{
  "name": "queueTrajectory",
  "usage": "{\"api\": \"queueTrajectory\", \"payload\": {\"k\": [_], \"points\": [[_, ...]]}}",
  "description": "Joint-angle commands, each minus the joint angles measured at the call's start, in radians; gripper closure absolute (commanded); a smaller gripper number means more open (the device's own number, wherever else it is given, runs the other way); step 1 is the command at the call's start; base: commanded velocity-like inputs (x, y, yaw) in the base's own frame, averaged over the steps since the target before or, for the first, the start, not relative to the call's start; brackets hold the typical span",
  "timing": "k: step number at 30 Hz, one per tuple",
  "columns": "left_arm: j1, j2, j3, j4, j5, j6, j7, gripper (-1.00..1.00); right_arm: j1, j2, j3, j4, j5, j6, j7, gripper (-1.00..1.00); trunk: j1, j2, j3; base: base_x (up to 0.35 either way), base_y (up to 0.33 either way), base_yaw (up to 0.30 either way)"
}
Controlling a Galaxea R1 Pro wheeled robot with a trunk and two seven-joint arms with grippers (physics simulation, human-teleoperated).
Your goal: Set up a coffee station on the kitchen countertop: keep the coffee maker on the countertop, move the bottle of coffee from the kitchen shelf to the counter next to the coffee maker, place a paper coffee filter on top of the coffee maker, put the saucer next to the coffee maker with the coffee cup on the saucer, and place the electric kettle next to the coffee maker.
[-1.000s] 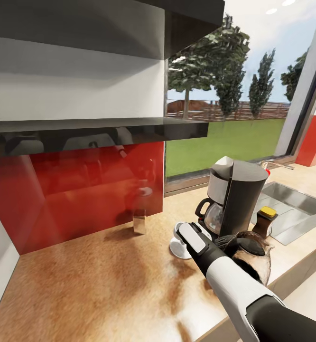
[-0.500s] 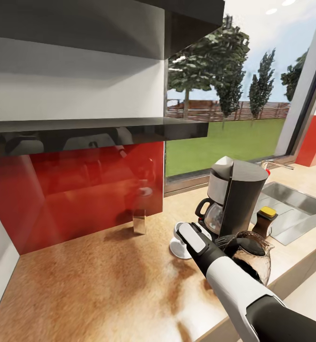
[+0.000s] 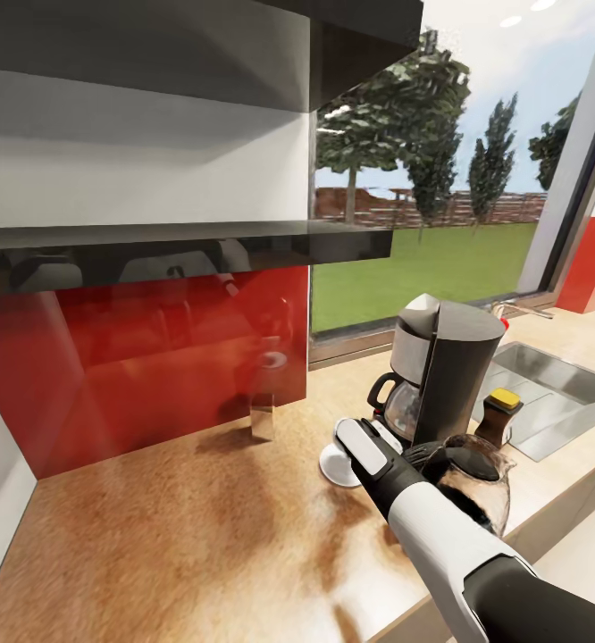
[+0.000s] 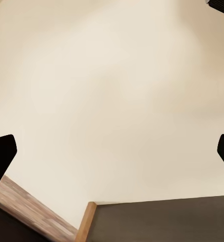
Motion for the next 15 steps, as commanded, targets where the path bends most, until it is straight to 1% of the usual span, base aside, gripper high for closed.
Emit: {"api": "queueTrajectory", "payload": {"k": [1, 15], "points": [[0.0, 0.0, -0.009, 0.001, 0.01, -0.004, 0.001, -1.0, -0.001, 0.0, 0.002, 0.0, -0.001, 0.001, -0.004, 1.0, 0.001, -0.001, -0.001, 0.0, 0.0, 0.0], [0.0, 0.001, -0.008, 0.001, 0.01, -0.004, 0.001, -1.0, -0.001, 0.0, 0.003, 0.0, -0.002, -0.003, -0.007, 1.0, 0.001, -0.001, -0.001, 0.0, 0.0, 0.0]]}}
